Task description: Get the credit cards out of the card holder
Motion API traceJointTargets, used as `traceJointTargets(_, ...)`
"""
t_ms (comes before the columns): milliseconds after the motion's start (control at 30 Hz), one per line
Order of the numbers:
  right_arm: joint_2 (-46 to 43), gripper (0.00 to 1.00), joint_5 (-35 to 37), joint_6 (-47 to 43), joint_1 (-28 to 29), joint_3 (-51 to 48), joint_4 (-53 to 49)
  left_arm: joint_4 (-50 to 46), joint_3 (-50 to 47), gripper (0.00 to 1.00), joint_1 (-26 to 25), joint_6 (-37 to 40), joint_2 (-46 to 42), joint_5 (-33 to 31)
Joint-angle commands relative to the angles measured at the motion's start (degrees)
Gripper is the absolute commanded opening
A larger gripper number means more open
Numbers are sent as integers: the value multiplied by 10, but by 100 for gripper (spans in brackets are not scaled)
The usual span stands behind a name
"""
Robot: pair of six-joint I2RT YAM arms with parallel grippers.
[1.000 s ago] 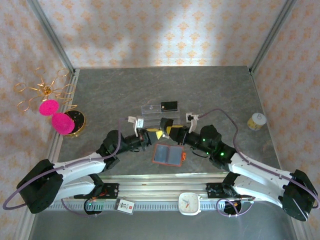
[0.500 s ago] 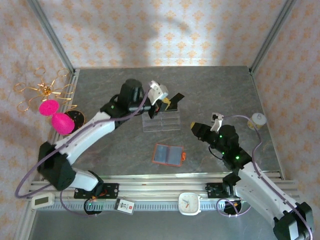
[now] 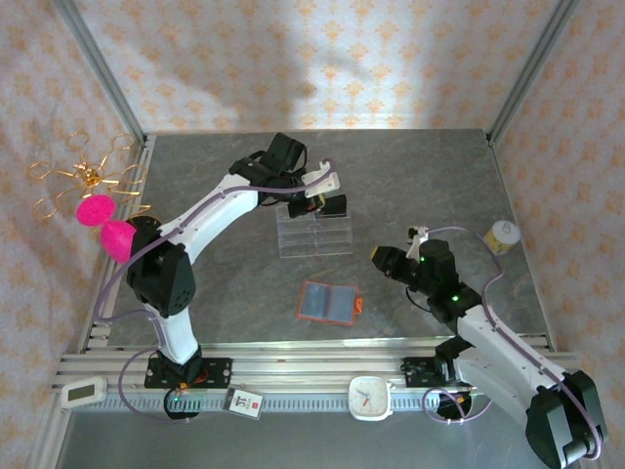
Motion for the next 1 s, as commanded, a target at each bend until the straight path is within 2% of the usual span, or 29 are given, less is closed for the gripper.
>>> traceJointTargets(0,14,30,-6,-12,-5,28,14,-51,52,0,7,60,21,-3)
traceJointTargets(267,52,30,-5,-19,-15,47,11,-139,167,0,8,117,114,-27)
traceJointTargets(567,88,30,-7,-18,-16,65,19,-124,162,0,8,134,123,-22)
traceJointTargets(967,90,30,-9,-17,-17,68,19,-104,157,0,9,122,135,-25)
